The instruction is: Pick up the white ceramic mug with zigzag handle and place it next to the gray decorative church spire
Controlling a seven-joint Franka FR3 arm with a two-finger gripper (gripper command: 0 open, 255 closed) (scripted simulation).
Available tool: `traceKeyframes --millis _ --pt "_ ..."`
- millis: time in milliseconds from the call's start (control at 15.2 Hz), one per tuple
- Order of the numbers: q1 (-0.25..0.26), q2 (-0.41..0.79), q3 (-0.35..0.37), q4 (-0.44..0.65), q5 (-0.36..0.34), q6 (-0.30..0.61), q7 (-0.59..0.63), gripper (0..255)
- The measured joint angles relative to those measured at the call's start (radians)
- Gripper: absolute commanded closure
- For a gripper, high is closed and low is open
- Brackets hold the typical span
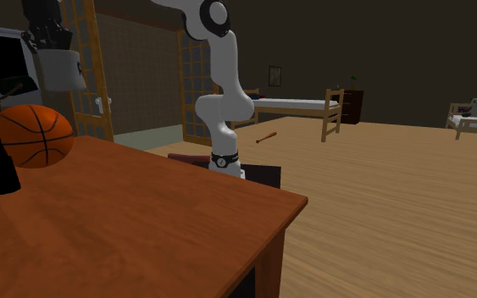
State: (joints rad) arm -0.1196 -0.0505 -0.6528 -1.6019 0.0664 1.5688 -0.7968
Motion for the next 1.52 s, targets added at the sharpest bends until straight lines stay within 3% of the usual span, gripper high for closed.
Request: traceKeyframes --millis 1518 --pt "0.001 -0.031 0.004 -0.342 -0.016 0.317 -0.01 255"
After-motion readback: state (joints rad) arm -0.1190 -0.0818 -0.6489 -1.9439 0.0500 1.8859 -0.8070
